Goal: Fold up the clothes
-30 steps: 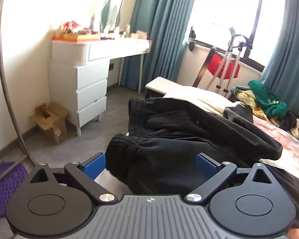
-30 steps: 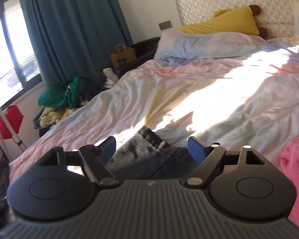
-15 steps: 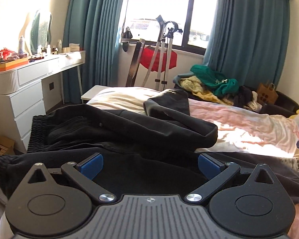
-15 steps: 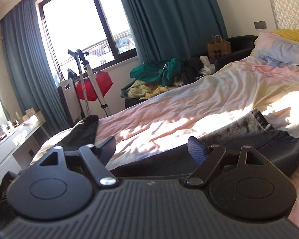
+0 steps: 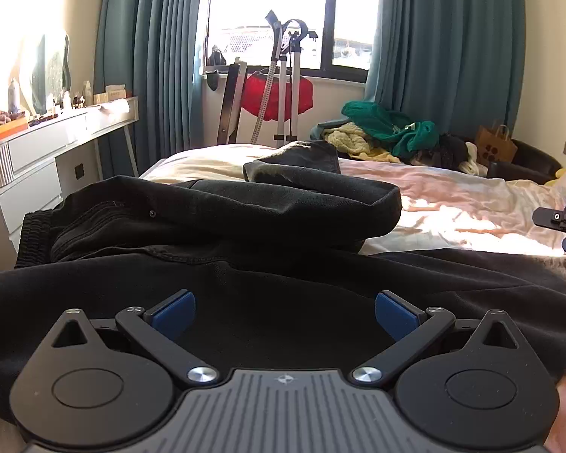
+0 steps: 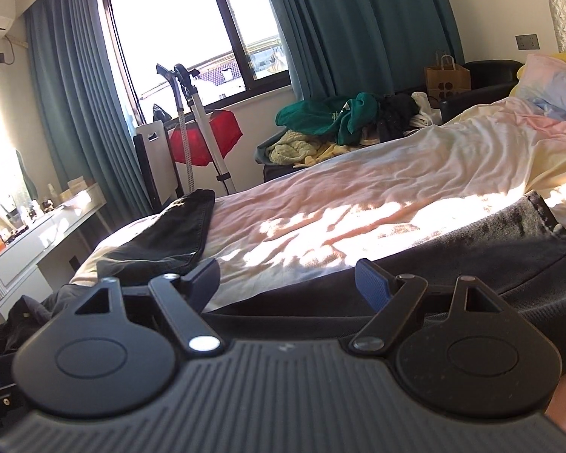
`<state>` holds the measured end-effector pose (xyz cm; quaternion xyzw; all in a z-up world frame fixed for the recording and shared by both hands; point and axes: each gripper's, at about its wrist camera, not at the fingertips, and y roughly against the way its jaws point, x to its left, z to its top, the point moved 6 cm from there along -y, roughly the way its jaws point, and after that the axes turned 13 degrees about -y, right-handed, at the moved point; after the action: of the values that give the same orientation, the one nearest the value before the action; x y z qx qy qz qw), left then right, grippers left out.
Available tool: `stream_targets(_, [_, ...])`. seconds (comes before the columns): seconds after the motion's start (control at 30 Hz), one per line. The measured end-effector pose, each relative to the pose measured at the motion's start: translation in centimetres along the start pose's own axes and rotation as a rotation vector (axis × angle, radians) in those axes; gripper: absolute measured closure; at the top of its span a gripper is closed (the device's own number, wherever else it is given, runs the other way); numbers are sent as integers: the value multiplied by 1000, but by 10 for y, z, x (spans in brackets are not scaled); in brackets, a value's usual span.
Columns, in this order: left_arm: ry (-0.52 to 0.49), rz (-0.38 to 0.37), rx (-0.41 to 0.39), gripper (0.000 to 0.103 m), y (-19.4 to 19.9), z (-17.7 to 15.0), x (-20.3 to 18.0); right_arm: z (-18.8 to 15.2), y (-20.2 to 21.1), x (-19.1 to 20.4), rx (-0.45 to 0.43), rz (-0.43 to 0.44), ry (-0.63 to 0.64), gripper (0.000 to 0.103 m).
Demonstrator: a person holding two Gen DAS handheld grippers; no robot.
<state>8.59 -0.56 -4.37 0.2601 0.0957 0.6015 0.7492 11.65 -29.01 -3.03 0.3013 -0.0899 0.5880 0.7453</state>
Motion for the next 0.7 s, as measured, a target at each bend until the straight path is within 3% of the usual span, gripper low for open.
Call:
stream_targets(0.33, [-45, -20, 11, 0, 2, -13, -16, -2, 5, -1, -4, -8, -26, 22])
stream_targets(0.57, [-158, 52, 10, 0, -6, -9, -20, 2, 2, -5, 21, -10, -62, 22])
stream_targets(0.7, [-202, 53, 31, 0, -21, 9, -21, 2, -1, -10, 47, -51, -39, 22])
